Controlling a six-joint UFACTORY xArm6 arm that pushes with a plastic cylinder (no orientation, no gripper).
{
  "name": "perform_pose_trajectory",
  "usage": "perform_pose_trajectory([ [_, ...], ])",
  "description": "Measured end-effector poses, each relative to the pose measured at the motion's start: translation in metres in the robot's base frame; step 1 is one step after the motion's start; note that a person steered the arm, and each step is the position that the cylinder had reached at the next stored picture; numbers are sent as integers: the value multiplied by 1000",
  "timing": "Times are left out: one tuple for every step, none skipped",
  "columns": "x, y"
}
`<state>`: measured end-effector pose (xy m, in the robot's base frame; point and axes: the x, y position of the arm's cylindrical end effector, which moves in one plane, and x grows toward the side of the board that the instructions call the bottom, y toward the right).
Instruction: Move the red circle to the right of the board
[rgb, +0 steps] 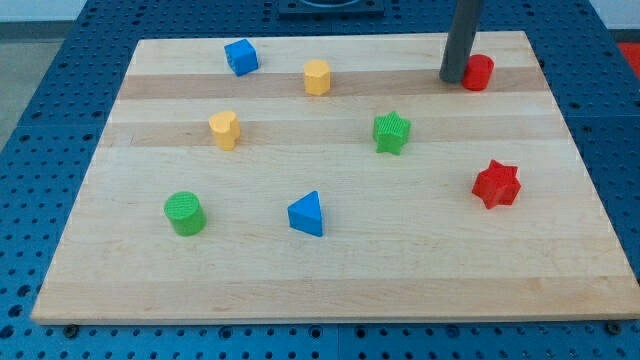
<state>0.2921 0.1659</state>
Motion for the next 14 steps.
perform_pose_trajectory([
  [31, 0],
  [50, 3],
  [45, 4],
  [26, 0],
  [1, 0],
  [0, 15],
  [0, 26],
  [-13, 32],
  [-18, 32],
  [-13, 36],
  [-11, 38],
  [1, 38],
  [4, 38],
  [13, 38],
])
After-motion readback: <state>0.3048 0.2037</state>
